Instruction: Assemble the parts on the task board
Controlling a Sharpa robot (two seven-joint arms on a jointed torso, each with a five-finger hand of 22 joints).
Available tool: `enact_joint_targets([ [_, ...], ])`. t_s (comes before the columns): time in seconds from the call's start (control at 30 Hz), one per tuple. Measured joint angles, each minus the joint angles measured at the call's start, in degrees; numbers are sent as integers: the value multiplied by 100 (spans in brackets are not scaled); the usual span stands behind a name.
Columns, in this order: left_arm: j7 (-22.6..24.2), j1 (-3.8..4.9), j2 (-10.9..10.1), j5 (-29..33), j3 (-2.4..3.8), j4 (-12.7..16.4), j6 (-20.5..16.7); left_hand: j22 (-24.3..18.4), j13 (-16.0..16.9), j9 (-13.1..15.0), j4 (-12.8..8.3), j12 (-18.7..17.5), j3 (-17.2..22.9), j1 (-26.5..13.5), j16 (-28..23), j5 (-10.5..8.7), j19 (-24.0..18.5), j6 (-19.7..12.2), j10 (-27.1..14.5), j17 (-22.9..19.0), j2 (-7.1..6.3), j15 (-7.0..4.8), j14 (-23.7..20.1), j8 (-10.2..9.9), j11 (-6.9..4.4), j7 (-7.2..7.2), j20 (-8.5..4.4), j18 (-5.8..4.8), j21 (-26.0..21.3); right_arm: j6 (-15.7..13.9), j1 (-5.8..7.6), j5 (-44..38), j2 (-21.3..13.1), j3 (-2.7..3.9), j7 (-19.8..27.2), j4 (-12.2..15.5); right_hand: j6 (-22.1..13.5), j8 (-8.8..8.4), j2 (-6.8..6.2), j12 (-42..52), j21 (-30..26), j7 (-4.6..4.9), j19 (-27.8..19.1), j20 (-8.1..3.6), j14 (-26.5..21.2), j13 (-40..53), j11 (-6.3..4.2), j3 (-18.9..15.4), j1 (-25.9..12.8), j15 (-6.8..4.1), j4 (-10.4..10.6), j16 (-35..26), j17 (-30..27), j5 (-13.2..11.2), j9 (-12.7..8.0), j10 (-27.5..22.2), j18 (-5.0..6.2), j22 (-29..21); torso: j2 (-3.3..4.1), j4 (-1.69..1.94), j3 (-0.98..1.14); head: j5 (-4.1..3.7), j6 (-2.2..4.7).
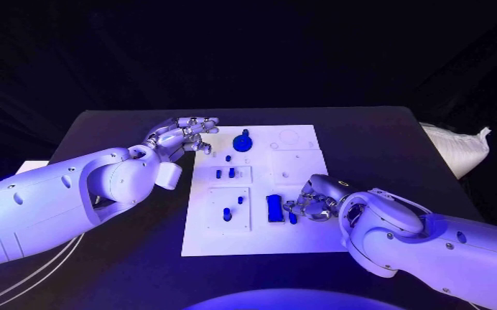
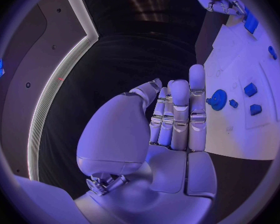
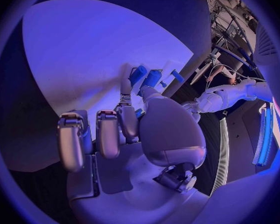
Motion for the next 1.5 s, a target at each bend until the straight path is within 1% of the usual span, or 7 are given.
enact_joint_targets([
  [0.13, -2, 0, 0, -10, 0, -3, 1, 0, 0, 0, 0, 0, 0, 0, 0, 0, 0, 0, 0, 0, 0, 0, 0, 0, 0, 0, 0, 0, 0, -10, -2, -45, -73, -1, 0, 73, -17, 0, 34, 0, 0, 16, 0, 0, 0, -1, -9, -238, -79, 0, -1, 0, 0, -485, 69, 10, 1, 0, -1, -3, 4, -1, 3],
  [0.27, -3, 0, -2, -19, 0, -6, 2, 0, -1, 0, 0, 0, 0, 0, 0, 0, 0, 0, 0, 0, 0, 0, 0, 0, 0, 0, 0, -1, 0, -15, -2, -66, -197, 5, 0, 178, -39, 0, 23, 0, 0, -5, 0, 0, 0, 0, -9, -354, -68, 0, -28, 0, -1, -598, 109, 10, 1, 0, 0, -3, 7, -1, 8],
  [0.5, -6, 0, -3, -30, 0, -11, 4, 0, -1, 0, 0, 0, 0, 0, 0, 0, 0, 0, 0, 0, 0, 0, 0, 0, 0, 0, 0, 0, 0, 76, -3, -54, -416, 7, 42, 324, -86, 23, -66, -13, 0, 38, 0, 0, 0, 3, -9, -489, 411, 0, -162, 0, -1, -825, 175, 10, 1, -1, 2, -7, 8, -1, 1],
  [0.7, -8, 0, 0, -35, 0, -19, 5, 0, -1, 0, 0, 0, 0, 0, 0, 0, 0, 0, 0, 1, 0, 0, 0, 0, 0, 0, 0, 0, 0, 217, -4, -33, -525, 7, 107, 373, -105, 23, -73, -22, 0, 20, 0, 1, 0, 23, -8, -574, 621, 0, -217, 0, -1, -909, 211, 9, 2, -1, 2, -7, 7, -6, -9],
  [1.0, -10, 0, 7, -39, -1, -31, 9, 1, -2, 0, 0, 0, 0, 0, 0, 0, 0, 0, 0, 1, 0, 0, 0, 0, 0, 0, 0, 0, 0, 402, -5, 7, -493, 7, 164, 334, -123, 23, -40, -51, 0, 38, 0, 1, 0, 27, -7, -598, 710, 1, -240, 0, -2, -934, 228, 9, 3, -1, -1, 4, -3, -23, -20],
  [1.37, -13, 0, 4, -43, -1, -26, 12, 1, -2, 0, 0, 0, 0, 0, 0, 0, 0, 0, 0, 1, 0, 0, 0, 0, 0, 0, 0, 0, 0, 455, -6, 8, -351, 7, 146, 155, -122, 23, 14, -41, 0, 38, 0, 1, 0, 27, 4, -695, 759, 1, -144, 0, -2, -967, 256, -1, 3, -2, 3, 7, -6, -8, -37],
  [1.5, -14, 0, 1, -44, -1, -26, 12, 1, -3, 0, 0, 0, 0, 0, 0, 0, 0, 0, 0, 1, 0, 0, 0, 0, 0, 0, 0, -1, 0, 454, -9, 8, -305, 3, 138, 99, -122, 45, 75, -29, 0, 38, 0, 1, 0, 27, 4, -749, 743, 1, -107, 0, -2, -979, 269, -2, 3, -2, 3, 7, -6, -4, -43],
])
